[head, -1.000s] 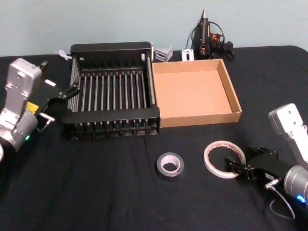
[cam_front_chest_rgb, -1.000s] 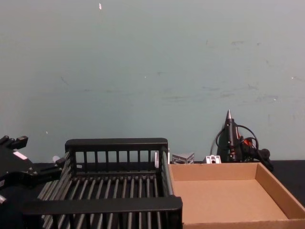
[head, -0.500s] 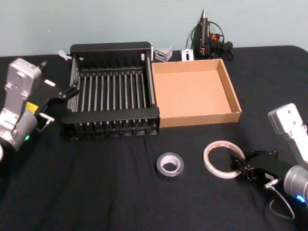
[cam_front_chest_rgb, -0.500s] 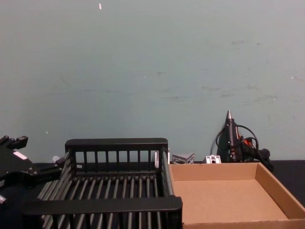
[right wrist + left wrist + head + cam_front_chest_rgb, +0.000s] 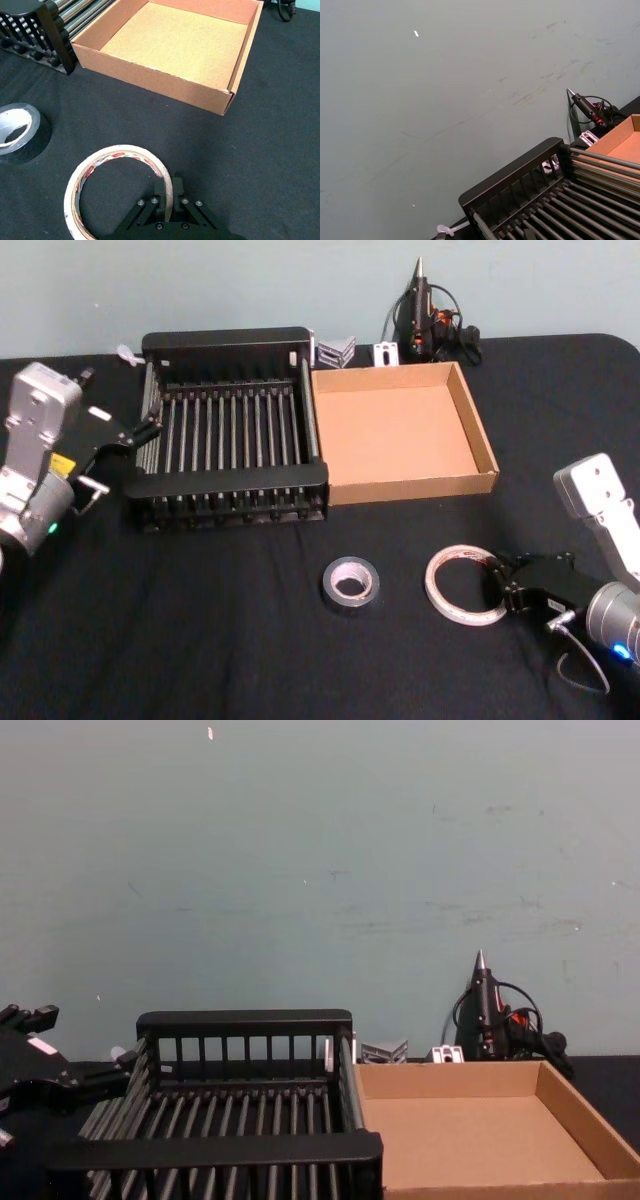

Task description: Pick up the white tape and place it into the black box , Pick up the silver tape and place it into the brown box.

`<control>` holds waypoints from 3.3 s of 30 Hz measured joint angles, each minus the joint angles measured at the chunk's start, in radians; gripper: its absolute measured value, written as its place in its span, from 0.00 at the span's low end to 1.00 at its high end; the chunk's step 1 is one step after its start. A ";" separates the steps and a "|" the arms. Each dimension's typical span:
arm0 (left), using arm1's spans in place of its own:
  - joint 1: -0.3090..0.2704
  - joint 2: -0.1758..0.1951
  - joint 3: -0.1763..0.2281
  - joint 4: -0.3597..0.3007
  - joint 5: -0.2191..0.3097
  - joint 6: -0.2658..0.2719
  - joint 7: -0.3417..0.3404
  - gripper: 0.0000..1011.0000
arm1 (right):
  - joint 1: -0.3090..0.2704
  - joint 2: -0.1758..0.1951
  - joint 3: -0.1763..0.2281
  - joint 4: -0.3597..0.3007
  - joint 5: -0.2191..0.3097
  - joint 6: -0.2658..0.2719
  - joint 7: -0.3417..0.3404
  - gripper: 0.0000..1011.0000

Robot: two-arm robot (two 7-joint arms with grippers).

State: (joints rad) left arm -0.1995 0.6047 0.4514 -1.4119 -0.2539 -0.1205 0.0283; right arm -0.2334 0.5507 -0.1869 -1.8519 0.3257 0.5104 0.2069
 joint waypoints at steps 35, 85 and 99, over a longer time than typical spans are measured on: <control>0.000 0.000 0.000 0.000 0.000 0.000 0.000 0.99 | 0.212 0.017 -0.001 0.050 -0.052 -0.112 0.107 0.09; 0.000 0.000 0.000 0.000 0.000 0.000 0.000 0.99 | 0.882 -0.460 -0.347 0.799 -0.291 -0.386 0.183 0.09; 0.000 0.000 0.000 0.000 0.000 0.000 0.000 0.99 | 0.910 -0.516 -0.362 0.962 -0.332 -0.444 0.173 0.09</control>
State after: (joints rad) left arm -0.1995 0.6047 0.4514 -1.4120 -0.2539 -0.1205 0.0283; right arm 0.6770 0.0342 -0.5486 -0.8904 -0.0059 0.0667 0.3799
